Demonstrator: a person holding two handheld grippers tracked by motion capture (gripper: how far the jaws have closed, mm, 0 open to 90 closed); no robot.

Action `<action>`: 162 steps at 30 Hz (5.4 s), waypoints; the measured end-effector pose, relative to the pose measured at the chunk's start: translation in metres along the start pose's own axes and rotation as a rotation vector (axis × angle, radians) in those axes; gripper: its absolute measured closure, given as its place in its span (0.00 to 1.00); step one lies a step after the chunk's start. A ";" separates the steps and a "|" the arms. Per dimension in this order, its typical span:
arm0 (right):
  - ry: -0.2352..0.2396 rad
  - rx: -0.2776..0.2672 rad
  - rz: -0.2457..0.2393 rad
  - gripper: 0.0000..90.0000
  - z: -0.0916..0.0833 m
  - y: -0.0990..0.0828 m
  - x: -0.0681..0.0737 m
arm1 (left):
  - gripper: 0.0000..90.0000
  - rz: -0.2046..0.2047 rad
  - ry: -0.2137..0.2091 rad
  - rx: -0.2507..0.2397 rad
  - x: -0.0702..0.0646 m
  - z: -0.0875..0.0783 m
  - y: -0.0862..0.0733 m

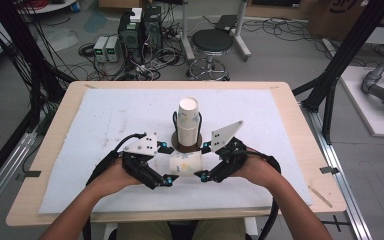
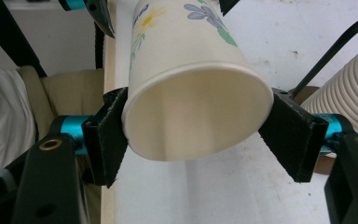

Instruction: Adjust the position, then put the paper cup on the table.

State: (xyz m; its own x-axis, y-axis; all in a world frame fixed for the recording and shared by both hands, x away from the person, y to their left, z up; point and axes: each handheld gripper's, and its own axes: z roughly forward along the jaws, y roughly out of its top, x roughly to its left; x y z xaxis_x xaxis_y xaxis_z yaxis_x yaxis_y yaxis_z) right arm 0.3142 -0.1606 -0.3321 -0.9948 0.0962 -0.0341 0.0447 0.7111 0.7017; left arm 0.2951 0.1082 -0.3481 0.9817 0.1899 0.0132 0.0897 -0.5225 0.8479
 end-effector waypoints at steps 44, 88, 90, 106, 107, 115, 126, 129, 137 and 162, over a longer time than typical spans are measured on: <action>0.014 0.338 -0.086 0.31 0.028 0.040 0.008 | 0.29 0.073 -0.046 0.223 -0.004 0.034 0.003; -0.065 -0.166 0.190 0.24 -0.021 -0.020 -0.002 | 0.38 -0.107 0.075 -0.163 0.012 0.000 -0.061; -0.084 -0.185 0.217 0.24 -0.021 -0.028 -0.001 | 0.38 -0.112 0.091 -0.182 0.012 -0.003 -0.065; -0.279 -0.315 0.310 0.24 -0.019 -0.098 0.004 | 0.38 -0.129 0.273 -0.374 0.016 -0.038 -0.099; -0.299 -0.320 0.307 0.24 -0.020 -0.100 0.005 | 0.37 -0.128 0.285 -0.383 0.016 -0.040 -0.100; -0.388 -0.334 0.342 0.24 -0.025 -0.117 0.006 | 0.37 -0.135 0.358 -0.449 0.019 -0.054 -0.110; -0.421 -0.335 0.350 0.24 -0.025 -0.119 0.005 | 0.37 -0.136 0.415 -0.484 0.021 -0.064 -0.119; -0.420 -0.329 0.346 0.24 -0.025 -0.119 0.006 | 0.37 -0.134 0.419 -0.479 0.021 -0.064 -0.120; -0.427 -0.337 0.352 0.24 -0.027 -0.119 0.007 | 0.36 -0.128 0.438 -0.480 0.021 -0.063 -0.121; -0.423 -0.342 0.345 0.24 -0.026 -0.120 0.007 | 0.36 -0.214 0.515 -0.450 0.055 -0.052 -0.134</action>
State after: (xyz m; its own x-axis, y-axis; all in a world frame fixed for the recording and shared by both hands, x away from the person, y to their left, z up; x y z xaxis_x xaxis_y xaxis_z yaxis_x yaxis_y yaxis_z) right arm 0.2991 -0.2631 -0.3977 -0.8031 0.5959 0.0055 0.2545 0.3346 0.9074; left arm 0.3282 0.2321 -0.4332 0.7365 0.6760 -0.0232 0.0844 -0.0578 0.9948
